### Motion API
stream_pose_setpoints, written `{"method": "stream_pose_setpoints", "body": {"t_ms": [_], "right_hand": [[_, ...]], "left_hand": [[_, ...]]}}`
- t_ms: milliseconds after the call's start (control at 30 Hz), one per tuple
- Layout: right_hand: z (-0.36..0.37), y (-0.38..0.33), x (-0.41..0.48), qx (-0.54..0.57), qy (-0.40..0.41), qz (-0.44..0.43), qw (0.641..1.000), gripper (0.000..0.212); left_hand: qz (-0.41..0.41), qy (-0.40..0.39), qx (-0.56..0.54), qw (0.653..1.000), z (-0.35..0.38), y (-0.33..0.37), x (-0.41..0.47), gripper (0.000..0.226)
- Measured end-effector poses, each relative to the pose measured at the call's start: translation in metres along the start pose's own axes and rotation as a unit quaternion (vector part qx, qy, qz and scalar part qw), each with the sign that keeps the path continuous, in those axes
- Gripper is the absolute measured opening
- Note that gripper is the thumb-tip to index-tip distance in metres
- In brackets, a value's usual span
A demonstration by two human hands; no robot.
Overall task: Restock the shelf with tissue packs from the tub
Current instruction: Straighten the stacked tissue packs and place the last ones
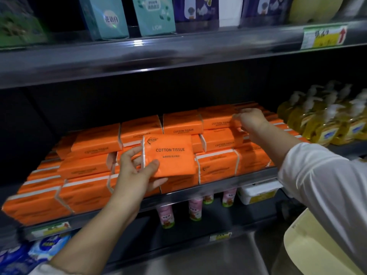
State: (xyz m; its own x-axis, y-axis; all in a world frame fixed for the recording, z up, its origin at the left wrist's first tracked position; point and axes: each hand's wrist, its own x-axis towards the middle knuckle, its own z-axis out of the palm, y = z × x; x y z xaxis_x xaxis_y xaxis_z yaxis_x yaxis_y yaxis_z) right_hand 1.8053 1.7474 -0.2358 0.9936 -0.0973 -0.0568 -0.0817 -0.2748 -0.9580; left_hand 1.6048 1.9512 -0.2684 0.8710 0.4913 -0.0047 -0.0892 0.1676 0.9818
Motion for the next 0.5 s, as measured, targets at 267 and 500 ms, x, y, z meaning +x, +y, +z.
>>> {"method": "stream_pose_setpoints", "body": {"t_ms": [267, 500], "right_hand": [[0.001, 0.017, -0.069, 0.033, -0.037, -0.069, 0.996, 0.031], [0.004, 0.037, -0.157, 0.158, -0.292, 0.010, 0.943, 0.046]], "left_hand": [[0.003, -0.011, 0.003, 1.000, 0.008, 0.008, -0.019, 0.041], [0.000, -0.040, 0.002, 0.999, 0.032, 0.011, -0.044, 0.040]]}}
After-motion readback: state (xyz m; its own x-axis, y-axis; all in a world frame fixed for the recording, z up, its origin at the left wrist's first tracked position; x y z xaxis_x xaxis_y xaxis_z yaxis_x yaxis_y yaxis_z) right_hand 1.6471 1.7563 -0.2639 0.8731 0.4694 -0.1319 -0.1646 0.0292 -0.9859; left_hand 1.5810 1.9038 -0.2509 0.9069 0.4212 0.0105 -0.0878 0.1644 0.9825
